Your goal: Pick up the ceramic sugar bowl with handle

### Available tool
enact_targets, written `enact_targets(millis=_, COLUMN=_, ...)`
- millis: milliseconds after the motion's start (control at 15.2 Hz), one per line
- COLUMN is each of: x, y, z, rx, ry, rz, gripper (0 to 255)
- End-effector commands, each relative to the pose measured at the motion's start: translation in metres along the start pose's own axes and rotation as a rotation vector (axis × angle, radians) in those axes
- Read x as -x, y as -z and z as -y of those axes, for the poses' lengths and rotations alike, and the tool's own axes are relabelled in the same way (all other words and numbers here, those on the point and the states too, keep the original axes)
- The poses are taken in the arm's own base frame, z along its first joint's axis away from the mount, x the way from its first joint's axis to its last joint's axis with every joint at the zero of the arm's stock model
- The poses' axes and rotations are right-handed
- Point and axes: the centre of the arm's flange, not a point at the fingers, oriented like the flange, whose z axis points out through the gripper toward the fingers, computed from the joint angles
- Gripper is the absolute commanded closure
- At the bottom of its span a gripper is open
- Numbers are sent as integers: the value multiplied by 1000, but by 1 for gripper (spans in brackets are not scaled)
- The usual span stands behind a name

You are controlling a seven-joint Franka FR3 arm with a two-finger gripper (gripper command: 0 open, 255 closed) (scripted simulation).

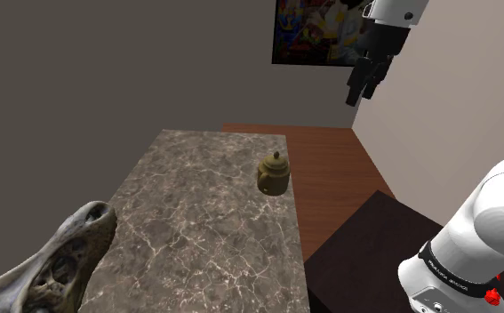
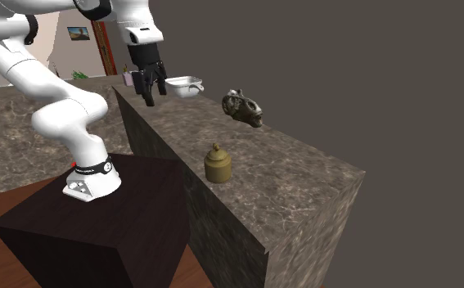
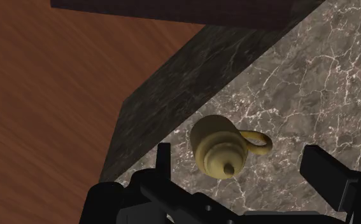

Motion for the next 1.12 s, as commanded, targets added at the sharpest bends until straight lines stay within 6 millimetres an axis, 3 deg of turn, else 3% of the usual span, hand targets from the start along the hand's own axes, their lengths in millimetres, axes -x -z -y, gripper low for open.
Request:
enact_targets(millis=0, x=0, y=0, z=0, rx=0, ry=0, rz=0, gripper=0)
enact_targets(millis=528, x=-33, y=-80, z=68, rx=35, ry=-358, rz=24, gripper=0)
enact_targets(millis=1056, x=-85, y=-163, z=117, rx=70, ry=-717, rz=47, gripper=0)
